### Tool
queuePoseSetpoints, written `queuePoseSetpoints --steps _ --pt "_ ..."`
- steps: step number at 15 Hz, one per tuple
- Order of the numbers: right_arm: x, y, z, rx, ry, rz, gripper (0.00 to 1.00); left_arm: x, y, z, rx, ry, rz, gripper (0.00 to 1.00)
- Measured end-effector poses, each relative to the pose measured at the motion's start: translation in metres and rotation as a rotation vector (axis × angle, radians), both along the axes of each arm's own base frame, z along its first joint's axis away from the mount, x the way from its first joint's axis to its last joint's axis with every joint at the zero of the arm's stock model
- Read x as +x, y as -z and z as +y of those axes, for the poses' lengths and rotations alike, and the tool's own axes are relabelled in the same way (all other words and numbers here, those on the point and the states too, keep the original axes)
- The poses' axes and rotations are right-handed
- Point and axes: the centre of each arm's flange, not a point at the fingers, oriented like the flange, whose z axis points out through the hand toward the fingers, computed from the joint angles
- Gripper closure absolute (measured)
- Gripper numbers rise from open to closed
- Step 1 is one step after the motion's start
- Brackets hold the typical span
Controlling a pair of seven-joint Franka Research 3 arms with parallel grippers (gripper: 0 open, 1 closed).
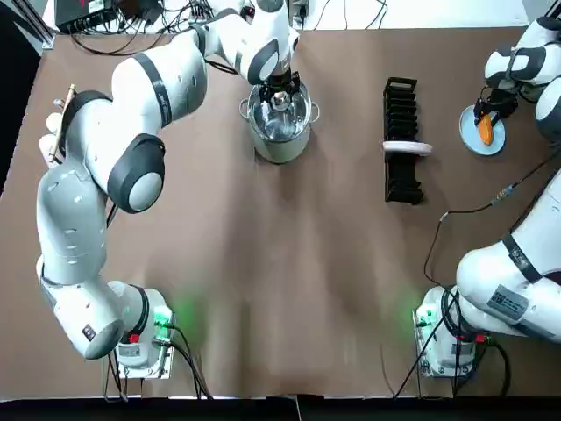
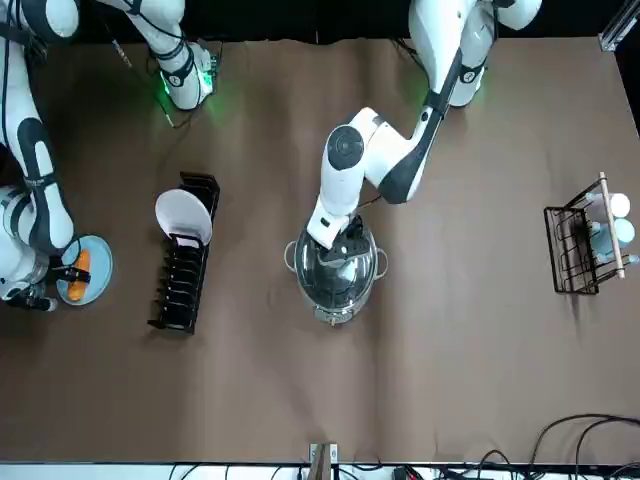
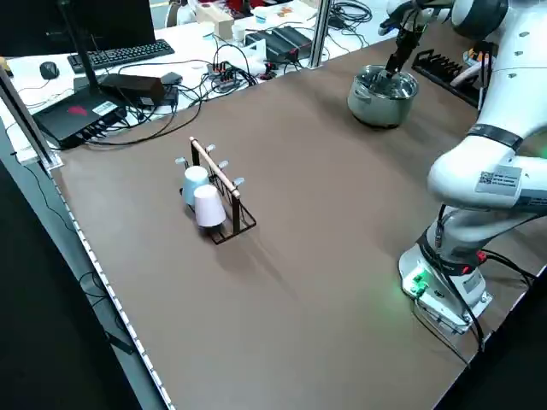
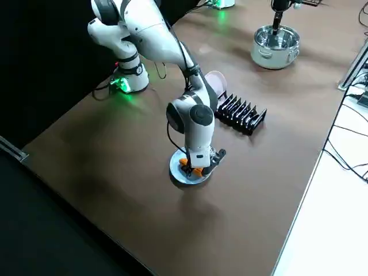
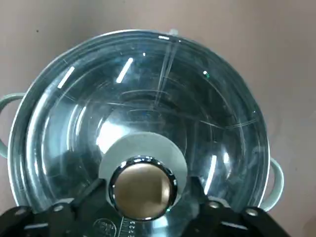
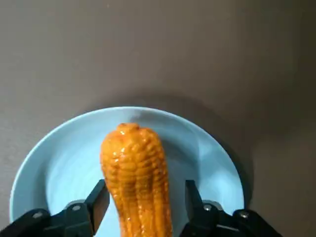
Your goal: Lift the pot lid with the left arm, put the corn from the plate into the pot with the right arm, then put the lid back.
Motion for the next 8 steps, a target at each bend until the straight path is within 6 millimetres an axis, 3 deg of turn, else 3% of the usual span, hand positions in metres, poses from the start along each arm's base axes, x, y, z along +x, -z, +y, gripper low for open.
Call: queuePoseSetpoints --steps 1,2,4,8 --pt "0.000 0.002 -0.001 0.001 -0.005 0.000 0.31 0.001 -0.002 0.001 0.001 -0.002 -0.001 0.32" --pt "0.000 0.002 0.001 0.003 -0.010 0.000 0.40 0.001 -0.004 0.000 -0.002 -0.002 -0.004 0.41" --pt "0.003 0.002 0.006 0.007 -0.019 -0.005 0.61 0.003 -0.004 0.002 0.000 -0.004 -0.005 0.42" --pt "0.014 -0.007 0.017 0.011 -0.073 -0.022 0.61 0.005 -0.004 0.004 0.006 -0.008 -0.011 0.42"
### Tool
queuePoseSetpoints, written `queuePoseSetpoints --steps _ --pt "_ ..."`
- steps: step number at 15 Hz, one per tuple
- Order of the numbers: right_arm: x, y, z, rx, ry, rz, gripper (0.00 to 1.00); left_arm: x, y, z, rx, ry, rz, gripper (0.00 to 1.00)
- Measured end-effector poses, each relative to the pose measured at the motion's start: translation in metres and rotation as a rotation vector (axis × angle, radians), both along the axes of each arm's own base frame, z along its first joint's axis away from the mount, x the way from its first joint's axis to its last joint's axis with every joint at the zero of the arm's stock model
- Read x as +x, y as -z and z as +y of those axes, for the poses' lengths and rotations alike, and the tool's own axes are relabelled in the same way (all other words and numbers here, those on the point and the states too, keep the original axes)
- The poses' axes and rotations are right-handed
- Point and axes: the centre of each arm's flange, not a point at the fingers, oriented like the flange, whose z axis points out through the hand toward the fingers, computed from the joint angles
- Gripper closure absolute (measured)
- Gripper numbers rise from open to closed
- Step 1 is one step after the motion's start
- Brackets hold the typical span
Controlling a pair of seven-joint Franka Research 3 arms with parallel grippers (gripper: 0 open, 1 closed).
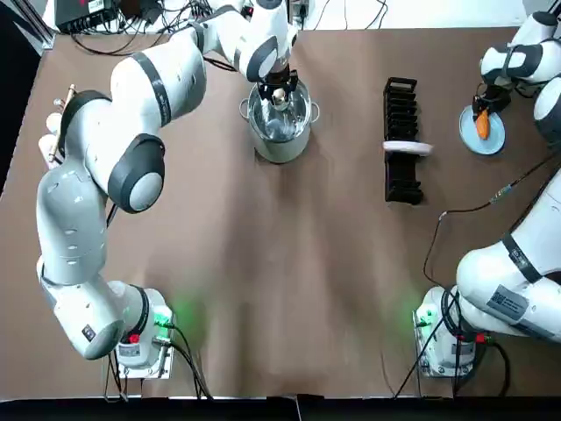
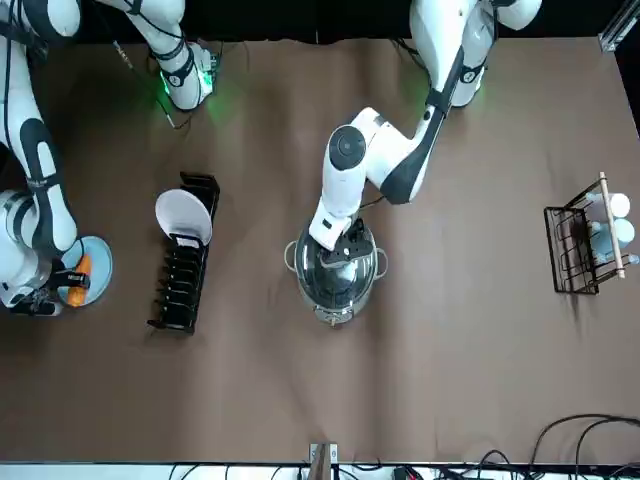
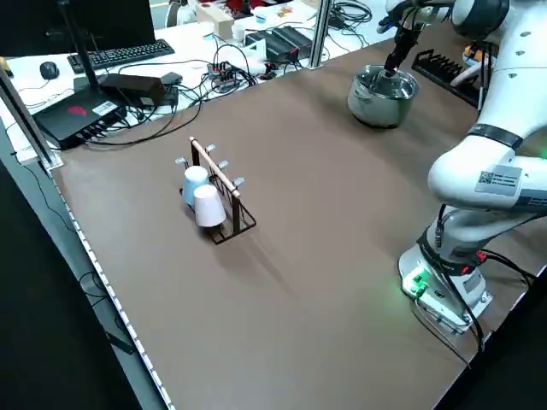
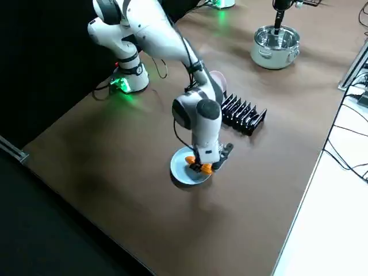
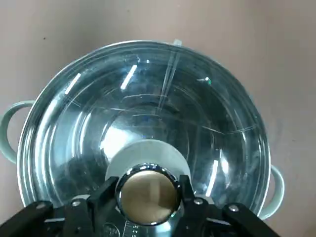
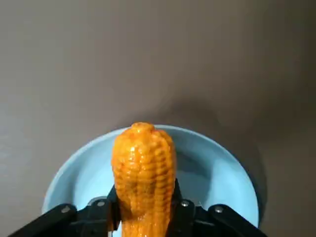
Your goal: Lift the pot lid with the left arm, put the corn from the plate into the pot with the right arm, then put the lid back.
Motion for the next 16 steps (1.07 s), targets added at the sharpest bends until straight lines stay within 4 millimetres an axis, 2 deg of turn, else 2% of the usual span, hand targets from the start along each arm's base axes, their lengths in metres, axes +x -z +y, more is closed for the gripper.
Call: queuePoseSetpoints --steps 2,3,4,5,7,11,13,16 --pt "0.013 -0.026 0.017 0.008 -0.051 -0.007 0.61 -0.002 0.000 -0.002 0.014 0.014 -0.012 0.42" --pt "0.027 -0.077 0.045 0.024 -0.094 0.005 0.61 -0.004 -0.001 -0.005 0.023 0.025 -0.022 0.44" --pt "0.033 -0.105 0.061 0.035 -0.114 0.020 0.61 -0.004 -0.001 -0.005 0.026 0.026 -0.023 0.49" --pt "0.037 -0.133 0.076 0.045 -0.133 0.033 0.61 -0.004 -0.001 -0.005 0.027 0.027 -0.024 0.49" --pt "0.040 -0.174 0.103 0.062 -0.169 0.051 0.61 -0.005 -0.002 -0.005 0.044 0.038 -0.025 0.49" --pt "0.039 -0.216 0.145 0.070 -0.230 0.044 0.61 -0.005 -0.012 -0.004 0.053 0.043 -0.027 0.49" --pt "0.035 -0.232 0.170 0.082 -0.264 0.062 0.61 0.003 -0.034 0.008 0.049 0.030 -0.037 0.49" --pt "0.026 -0.254 0.206 0.137 -0.296 0.079 0.61 0.018 -0.079 0.043 0.047 0.010 -0.043 0.49"
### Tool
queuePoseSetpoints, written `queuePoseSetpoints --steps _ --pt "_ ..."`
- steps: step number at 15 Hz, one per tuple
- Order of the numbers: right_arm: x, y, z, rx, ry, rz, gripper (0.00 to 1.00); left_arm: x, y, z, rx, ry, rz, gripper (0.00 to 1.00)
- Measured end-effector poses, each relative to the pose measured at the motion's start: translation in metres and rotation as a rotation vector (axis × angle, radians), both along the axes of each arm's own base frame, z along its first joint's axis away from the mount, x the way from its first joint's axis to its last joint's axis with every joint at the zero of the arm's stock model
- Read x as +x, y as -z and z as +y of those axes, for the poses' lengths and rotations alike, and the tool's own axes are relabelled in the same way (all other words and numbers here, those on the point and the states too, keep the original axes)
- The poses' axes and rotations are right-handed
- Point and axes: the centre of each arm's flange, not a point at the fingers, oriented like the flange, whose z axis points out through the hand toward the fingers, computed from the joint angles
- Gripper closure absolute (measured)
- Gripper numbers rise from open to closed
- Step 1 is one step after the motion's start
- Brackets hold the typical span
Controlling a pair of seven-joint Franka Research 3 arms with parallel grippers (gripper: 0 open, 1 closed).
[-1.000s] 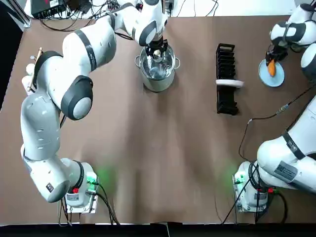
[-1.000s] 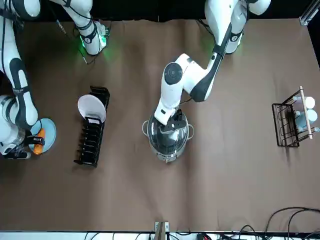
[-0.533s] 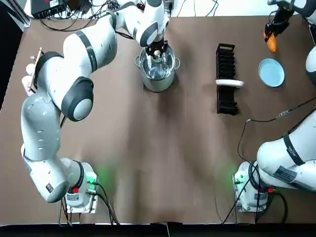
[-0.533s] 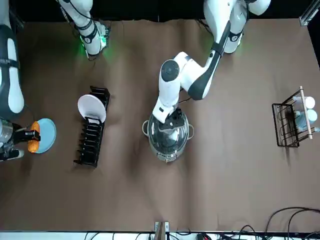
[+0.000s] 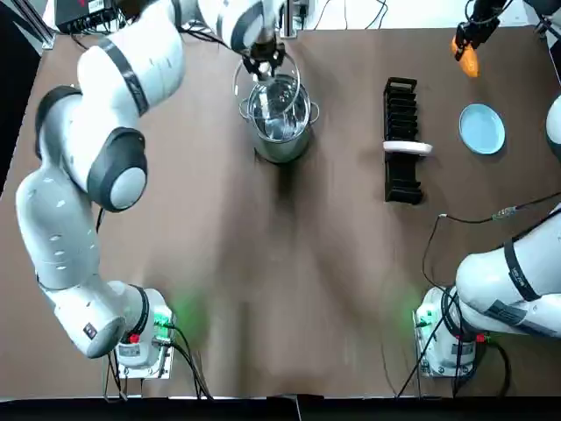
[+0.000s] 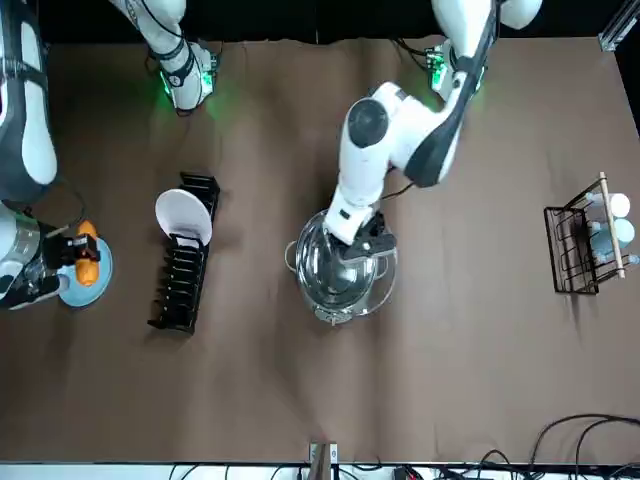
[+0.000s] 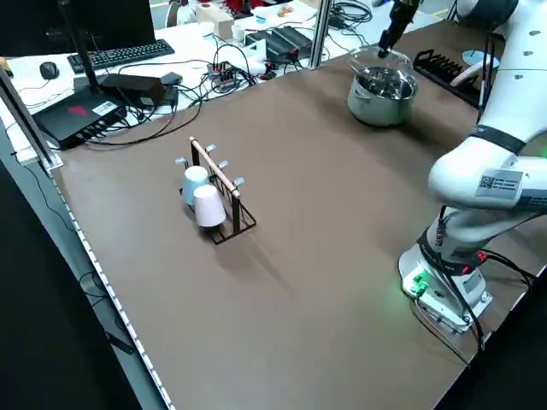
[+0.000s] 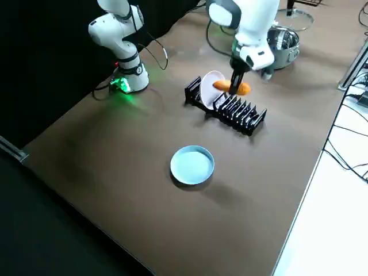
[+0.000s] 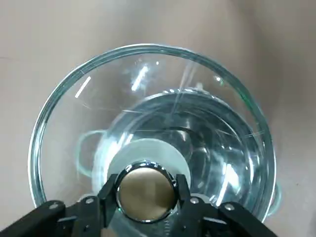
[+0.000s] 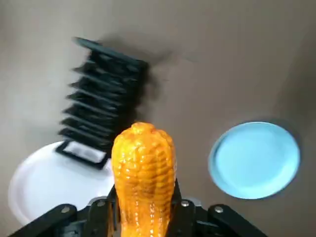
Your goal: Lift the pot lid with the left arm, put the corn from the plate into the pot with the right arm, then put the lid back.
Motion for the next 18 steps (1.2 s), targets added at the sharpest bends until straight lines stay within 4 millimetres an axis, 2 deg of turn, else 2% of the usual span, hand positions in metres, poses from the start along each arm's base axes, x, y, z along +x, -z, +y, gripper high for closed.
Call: queuePoseSetpoints --steps 2,4,7,9,11,12,13,15,18 --pt "-0.003 -0.015 0.031 0.046 -0.031 -0.012 0.61 0.004 -0.026 0.019 0.003 -0.015 0.001 0.49" --pt "-0.008 -0.024 0.079 0.066 -0.041 -0.007 0.61 0.016 -0.052 0.048 -0.007 -0.056 -0.011 0.49" --pt "-0.020 -0.024 0.180 0.045 -0.001 0.018 0.61 0.035 -0.077 0.118 0.038 -0.087 0.046 0.49" --pt "-0.039 -0.023 0.254 0.023 0.009 0.027 0.61 0.045 -0.088 0.163 0.058 -0.063 0.084 0.49" --pt "-0.060 -0.020 0.313 0.008 0.008 0.028 0.61 0.053 -0.092 0.204 0.077 -0.019 0.127 0.49" --pt "-0.076 -0.010 0.362 0.007 0.048 0.006 0.61 0.060 -0.089 0.246 0.096 0.026 0.184 0.49" --pt "-0.081 -0.002 0.387 0.015 0.096 -0.011 0.61 0.061 -0.086 0.265 0.103 0.046 0.219 0.49" --pt "-0.093 0.024 0.439 0.026 0.198 -0.033 0.61 0.065 -0.082 0.297 0.106 0.071 0.255 0.49" --pt "-0.113 0.069 0.507 -0.028 0.259 -0.080 0.61 0.067 -0.073 0.330 0.103 0.075 0.285 0.49"
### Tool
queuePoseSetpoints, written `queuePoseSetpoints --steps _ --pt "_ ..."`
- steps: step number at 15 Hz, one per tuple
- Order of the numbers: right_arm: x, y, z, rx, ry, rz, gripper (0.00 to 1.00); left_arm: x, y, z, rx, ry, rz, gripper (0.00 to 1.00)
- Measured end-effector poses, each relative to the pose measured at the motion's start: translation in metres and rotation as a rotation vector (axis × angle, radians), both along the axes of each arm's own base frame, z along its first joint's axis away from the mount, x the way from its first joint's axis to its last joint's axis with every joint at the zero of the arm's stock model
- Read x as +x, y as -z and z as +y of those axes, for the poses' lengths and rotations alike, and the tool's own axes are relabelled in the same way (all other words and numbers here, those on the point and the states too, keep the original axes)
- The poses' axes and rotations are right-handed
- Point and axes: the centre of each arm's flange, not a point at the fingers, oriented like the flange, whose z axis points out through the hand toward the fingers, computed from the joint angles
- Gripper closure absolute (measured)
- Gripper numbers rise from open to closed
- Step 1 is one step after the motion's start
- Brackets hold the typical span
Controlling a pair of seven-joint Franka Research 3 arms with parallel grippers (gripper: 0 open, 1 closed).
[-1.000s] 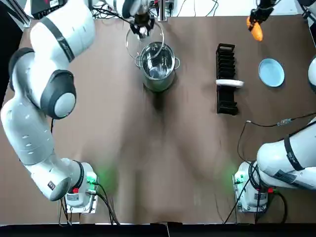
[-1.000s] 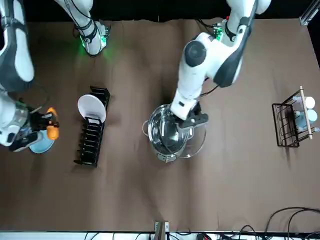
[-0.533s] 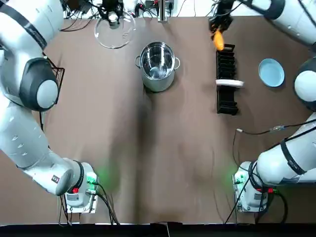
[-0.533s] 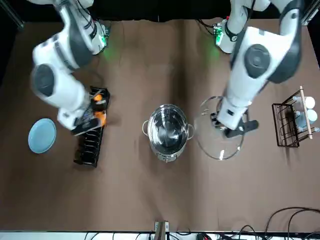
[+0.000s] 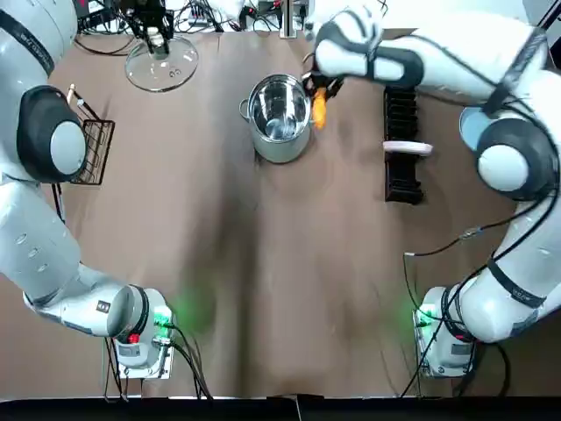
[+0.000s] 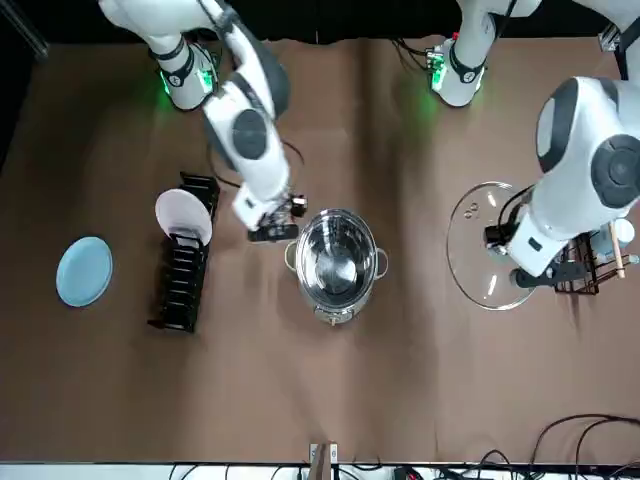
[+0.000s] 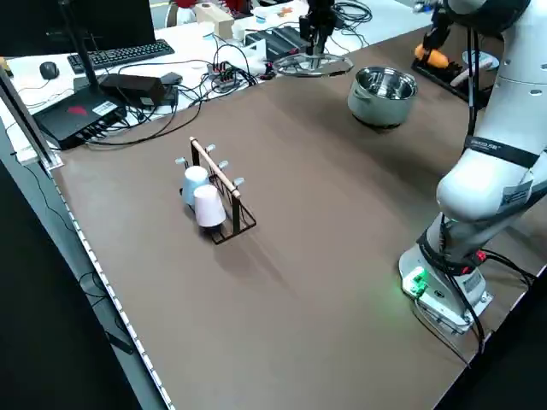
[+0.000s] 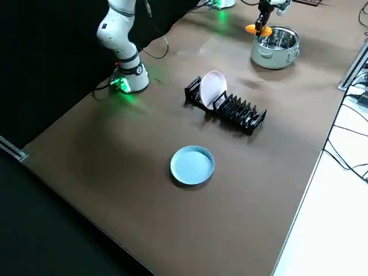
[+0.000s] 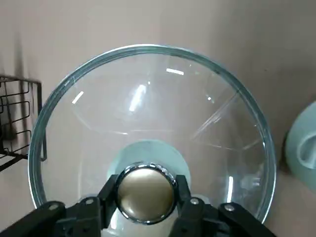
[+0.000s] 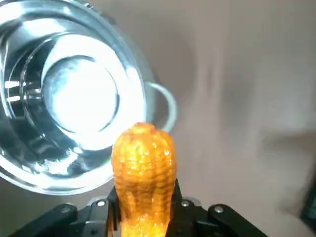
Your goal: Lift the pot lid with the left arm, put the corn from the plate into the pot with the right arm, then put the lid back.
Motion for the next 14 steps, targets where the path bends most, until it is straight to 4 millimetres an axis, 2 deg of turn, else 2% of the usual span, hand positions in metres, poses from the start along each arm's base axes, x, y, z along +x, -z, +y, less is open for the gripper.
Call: queuePoseSetpoints --steps 3,6,10,14 --pt "-0.010 0.036 0.059 -0.009 0.077 -0.065 0.61 0.000 0.014 0.017 0.001 -0.009 0.022 0.49" --pt "-0.019 0.055 0.092 -0.025 0.083 -0.102 0.61 0.001 0.027 0.031 -0.001 -0.020 0.026 0.49" --pt "-0.013 0.061 0.110 0.047 0.087 -0.169 0.61 0.001 0.024 0.045 -0.008 0.001 0.027 0.49" --pt "-0.002 0.083 0.110 0.070 0.100 -0.197 0.61 -0.001 0.030 0.040 -0.009 0.013 0.040 0.49"
